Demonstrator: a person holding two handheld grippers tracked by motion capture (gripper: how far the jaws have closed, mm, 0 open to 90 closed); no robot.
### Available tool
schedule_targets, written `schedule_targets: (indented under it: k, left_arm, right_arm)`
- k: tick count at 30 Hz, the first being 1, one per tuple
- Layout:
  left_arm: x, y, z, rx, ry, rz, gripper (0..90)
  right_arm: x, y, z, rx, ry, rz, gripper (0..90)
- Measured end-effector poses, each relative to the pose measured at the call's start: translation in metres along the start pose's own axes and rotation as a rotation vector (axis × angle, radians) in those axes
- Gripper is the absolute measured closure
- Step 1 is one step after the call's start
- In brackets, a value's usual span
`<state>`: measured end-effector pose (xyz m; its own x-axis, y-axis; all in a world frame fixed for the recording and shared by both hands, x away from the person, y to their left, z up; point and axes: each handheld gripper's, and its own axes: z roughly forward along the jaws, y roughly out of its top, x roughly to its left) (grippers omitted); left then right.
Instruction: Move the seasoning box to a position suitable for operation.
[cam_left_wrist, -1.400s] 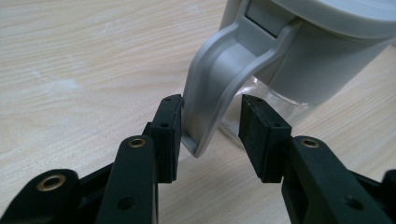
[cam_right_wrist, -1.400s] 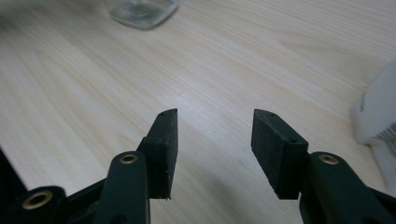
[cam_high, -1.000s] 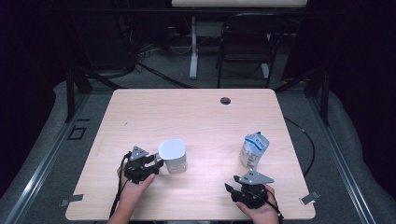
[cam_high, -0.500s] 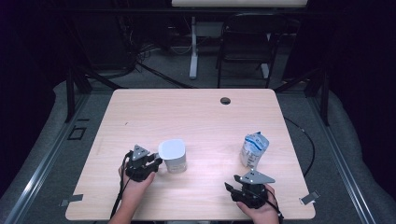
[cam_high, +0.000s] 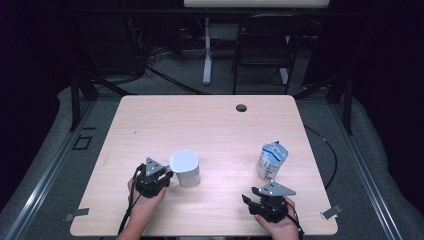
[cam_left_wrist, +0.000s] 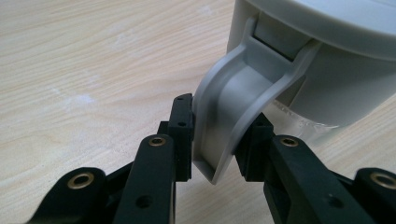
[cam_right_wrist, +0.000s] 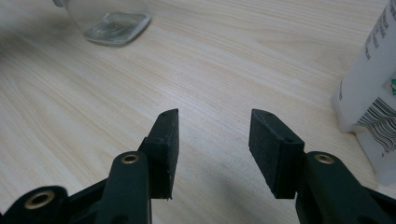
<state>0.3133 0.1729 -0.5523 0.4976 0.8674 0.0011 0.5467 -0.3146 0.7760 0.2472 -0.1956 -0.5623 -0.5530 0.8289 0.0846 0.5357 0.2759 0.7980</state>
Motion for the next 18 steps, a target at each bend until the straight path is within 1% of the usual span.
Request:
schedule_targets:
  k: [2, 7, 9, 11, 12, 13, 14, 17, 18]
  left_arm:
    - [-0.002, -0.001, -0.002, 0.0, 0.001, 0.001, 71.2]
    - [-0.007, -0.003, -0.007, 0.002, -0.007, 0.022, 71.5]
    - [-0.01, -0.004, -0.009, -0.001, -0.01, 0.022, 71.6]
    - [-0.012, -0.006, -0.012, 0.002, -0.018, 0.029, 71.7]
    - [-0.014, -0.007, -0.013, 0.0, -0.021, 0.027, 71.7]
    - [-0.015, -0.008, -0.014, 0.003, -0.026, 0.035, 71.7]
    - [-0.017, -0.009, -0.015, -0.002, -0.03, 0.034, 71.7]
    - [-0.023, -0.013, -0.018, 0.001, -0.051, 0.048, 71.8]
    - [-0.026, -0.014, -0.02, -0.005, -0.054, 0.052, 71.8]
  right_arm:
    - [0.0, 0.0, 0.0, -0.002, -0.001, 0.0, 52.9]
    - [0.0, 0.0, 0.001, 0.0, 0.0, 0.001, 53.1]
    - [0.0, -0.001, 0.001, 0.001, -0.003, 0.001, 53.3]
    - [-0.001, 0.0, 0.001, 0.006, -0.001, -0.004, 53.6]
    - [-0.001, 0.0, 0.001, 0.005, -0.001, -0.005, 53.7]
    - [0.0, 0.0, 0.001, 0.005, -0.002, -0.007, 53.9]
    - [0.0, 0.0, 0.002, 0.005, -0.001, -0.008, 54.1]
    - [0.0, -0.001, 0.002, 0.004, 0.0, -0.011, 54.1]
    - [0.0, -0.001, 0.002, 0.002, 0.0, -0.01, 54.1]
